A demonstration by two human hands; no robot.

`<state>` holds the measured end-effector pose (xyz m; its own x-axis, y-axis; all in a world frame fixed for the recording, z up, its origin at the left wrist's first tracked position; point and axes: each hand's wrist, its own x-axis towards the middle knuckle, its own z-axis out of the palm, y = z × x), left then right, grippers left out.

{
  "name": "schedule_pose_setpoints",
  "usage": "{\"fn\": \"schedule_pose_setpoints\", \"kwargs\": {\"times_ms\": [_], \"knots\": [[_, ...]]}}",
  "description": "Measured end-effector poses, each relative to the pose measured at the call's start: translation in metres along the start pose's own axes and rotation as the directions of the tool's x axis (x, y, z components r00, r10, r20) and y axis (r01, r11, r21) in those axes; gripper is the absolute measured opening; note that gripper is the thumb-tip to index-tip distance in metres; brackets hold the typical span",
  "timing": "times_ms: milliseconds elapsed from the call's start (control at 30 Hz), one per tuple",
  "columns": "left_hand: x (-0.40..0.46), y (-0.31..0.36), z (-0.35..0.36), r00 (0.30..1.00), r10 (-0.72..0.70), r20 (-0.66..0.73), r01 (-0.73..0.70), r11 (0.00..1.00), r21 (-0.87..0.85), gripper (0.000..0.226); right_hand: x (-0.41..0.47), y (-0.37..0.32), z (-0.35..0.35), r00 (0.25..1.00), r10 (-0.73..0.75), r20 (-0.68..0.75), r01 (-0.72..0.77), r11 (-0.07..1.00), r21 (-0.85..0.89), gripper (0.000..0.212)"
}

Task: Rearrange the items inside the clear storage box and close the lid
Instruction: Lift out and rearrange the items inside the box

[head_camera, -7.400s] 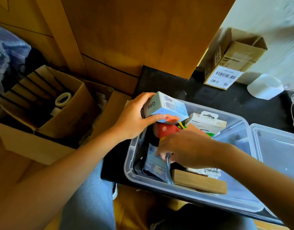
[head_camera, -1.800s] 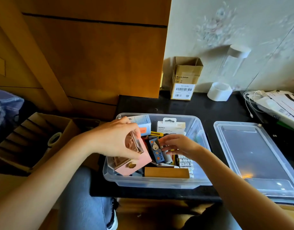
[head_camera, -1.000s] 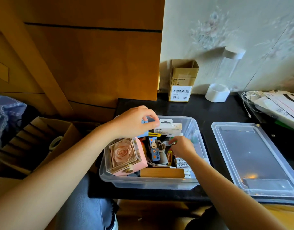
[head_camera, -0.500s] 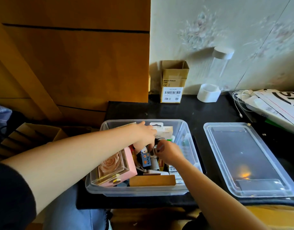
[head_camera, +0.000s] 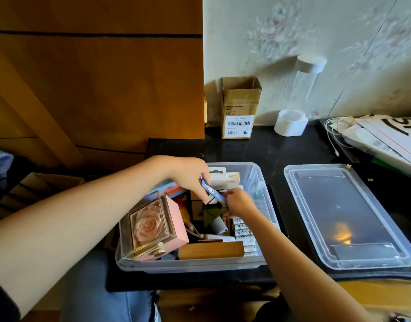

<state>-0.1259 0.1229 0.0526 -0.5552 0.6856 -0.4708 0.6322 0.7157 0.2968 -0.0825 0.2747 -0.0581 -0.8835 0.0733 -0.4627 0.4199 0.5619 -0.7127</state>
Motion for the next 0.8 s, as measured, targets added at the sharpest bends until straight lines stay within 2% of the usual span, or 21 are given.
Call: {"fn": "schedule_pose_setpoints", "kwargs": {"times_ms": [67,100,133,233,300,367,467,600,700,800], "knots": [[-0.004,-0.005,-0.004,0.997,-0.051,-0.065,0.043,0.992,-0.117,0.033,0.001,-0.002,-0.004,0.998,0.06,-0.003,-0.057,0.965,0.257,0.026],[-0.006,-0.006,-0.006,0.993,-0.075,-0.091,0.057,0.98,-0.19,0.034,-0.001,-0.003,-0.005,0.998,0.061,0.003,-0.06,0.955,0.29,0.023],[-0.007,-0.007,-0.009,0.988,-0.101,-0.113,0.069,0.963,-0.26,0.032,-0.002,-0.003,-0.005,0.999,0.046,0.014,-0.048,0.964,0.261,0.021],[-0.011,-0.01,-0.014,0.966,-0.191,-0.176,0.088,0.878,-0.471,0.025,-0.001,0.001,0.0,0.999,0.007,0.036,-0.007,1.0,0.013,0.024],[-0.015,-0.012,-0.013,0.947,-0.232,-0.224,0.066,0.819,-0.57,0.021,0.002,0.003,0.002,1.0,0.002,0.019,-0.001,0.998,-0.062,0.024],[-0.017,-0.014,-0.009,0.932,-0.246,-0.267,0.039,0.798,-0.602,0.022,0.003,0.005,0.003,0.999,-0.038,-0.007,0.037,0.988,-0.151,0.028],[-0.016,-0.015,-0.004,0.918,-0.247,-0.311,-0.009,0.771,-0.637,0.022,-0.002,0.008,0.01,0.989,-0.134,0.059,0.145,0.942,-0.302,0.038],[-0.012,-0.015,-0.001,0.902,-0.19,-0.387,-0.041,0.856,-0.516,0.02,-0.009,0.014,0.019,0.964,-0.212,0.164,0.265,0.841,-0.472,0.062],[-0.013,-0.015,0.002,0.891,-0.178,-0.417,-0.049,0.877,-0.478,0.02,-0.011,0.014,0.021,0.953,-0.243,0.179,0.302,0.775,-0.555,0.062],[-0.015,-0.017,0.005,0.872,-0.203,-0.445,-0.052,0.866,-0.498,0.02,-0.01,0.006,0.015,0.971,-0.195,0.141,0.24,0.831,-0.503,0.053]]}}
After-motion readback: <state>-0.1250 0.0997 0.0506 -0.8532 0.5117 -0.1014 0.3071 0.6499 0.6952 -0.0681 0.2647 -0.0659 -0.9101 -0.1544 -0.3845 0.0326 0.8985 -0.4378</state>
